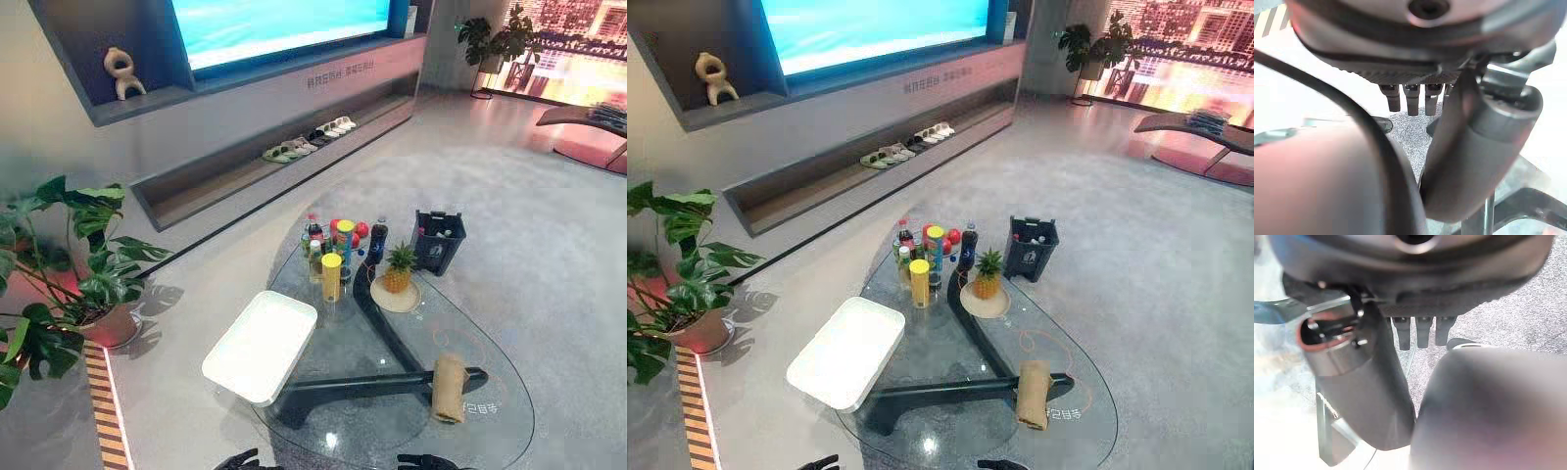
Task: Wipe the table with a cloth and put it in the basket.
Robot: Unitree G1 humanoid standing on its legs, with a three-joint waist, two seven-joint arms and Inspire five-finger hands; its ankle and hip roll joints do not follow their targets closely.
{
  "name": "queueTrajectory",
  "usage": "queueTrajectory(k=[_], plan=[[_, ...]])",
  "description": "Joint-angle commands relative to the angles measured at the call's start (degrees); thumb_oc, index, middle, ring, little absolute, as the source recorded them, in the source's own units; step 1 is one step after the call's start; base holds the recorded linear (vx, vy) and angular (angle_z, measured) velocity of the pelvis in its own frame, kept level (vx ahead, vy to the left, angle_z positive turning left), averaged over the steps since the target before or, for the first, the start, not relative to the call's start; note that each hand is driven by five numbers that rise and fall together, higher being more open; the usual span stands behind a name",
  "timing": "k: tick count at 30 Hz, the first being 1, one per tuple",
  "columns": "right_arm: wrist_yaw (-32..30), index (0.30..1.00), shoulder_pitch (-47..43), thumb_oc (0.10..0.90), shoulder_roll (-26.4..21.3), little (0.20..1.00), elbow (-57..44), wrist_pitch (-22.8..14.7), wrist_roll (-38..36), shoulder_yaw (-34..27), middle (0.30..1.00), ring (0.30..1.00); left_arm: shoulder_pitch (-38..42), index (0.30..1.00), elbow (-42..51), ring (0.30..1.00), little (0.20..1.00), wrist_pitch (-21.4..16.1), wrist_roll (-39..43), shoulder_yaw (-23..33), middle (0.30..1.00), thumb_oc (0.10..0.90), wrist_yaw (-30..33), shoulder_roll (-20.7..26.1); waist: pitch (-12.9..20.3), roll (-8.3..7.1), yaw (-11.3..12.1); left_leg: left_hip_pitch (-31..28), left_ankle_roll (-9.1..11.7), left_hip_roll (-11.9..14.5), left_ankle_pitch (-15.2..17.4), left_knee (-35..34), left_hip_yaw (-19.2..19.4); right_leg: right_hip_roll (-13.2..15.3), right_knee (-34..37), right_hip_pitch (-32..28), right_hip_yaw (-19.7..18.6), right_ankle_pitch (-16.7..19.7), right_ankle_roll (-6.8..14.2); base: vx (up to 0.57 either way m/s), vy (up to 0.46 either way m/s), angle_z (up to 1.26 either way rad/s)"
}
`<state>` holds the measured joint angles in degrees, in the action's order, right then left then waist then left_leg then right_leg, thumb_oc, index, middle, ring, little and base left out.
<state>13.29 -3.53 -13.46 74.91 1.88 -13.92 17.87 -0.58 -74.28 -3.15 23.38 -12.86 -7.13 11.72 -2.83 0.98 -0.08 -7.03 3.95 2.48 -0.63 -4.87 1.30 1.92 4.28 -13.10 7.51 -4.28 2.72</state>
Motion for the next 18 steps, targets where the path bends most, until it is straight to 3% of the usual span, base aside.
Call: queueTrajectory(k=[1, 18], plan=[[0.86, 0.900, -2.38, 0.800, 1.50, 0.900, 3.11, -0.29, 0.03, 0.31, 0.900, 0.900, 5.05, 0.900, -2.99, 0.900, 0.900, -1.61, -0.42, -0.35, 0.900, 0.800, -1.42, -2.82, -0.52, -1.95, 1.15, -1.66, -2.40, -2.60, 4.36, 1.52, -0.20, 1.40, 0.36, 4.41, -1.79, 3.42, 1.82, 0.25, 0.118, -0.38], [0.76, 0.900, -2.45, 0.800, 1.26, 0.900, 3.28, -0.69, 0.24, 0.07, 0.900, 0.900, 4.83, 0.900, -3.22, 0.900, 0.900, -2.41, -0.19, -0.23, 0.900, 0.800, -2.41, -2.84, -0.74, -1.94, 1.29, -1.49, -2.44, -2.61, 4.23, 1.43, -0.23, 1.43, 0.49, 4.52, -1.72, 3.60, 1.85, 0.00, 0.000, 0.00]])
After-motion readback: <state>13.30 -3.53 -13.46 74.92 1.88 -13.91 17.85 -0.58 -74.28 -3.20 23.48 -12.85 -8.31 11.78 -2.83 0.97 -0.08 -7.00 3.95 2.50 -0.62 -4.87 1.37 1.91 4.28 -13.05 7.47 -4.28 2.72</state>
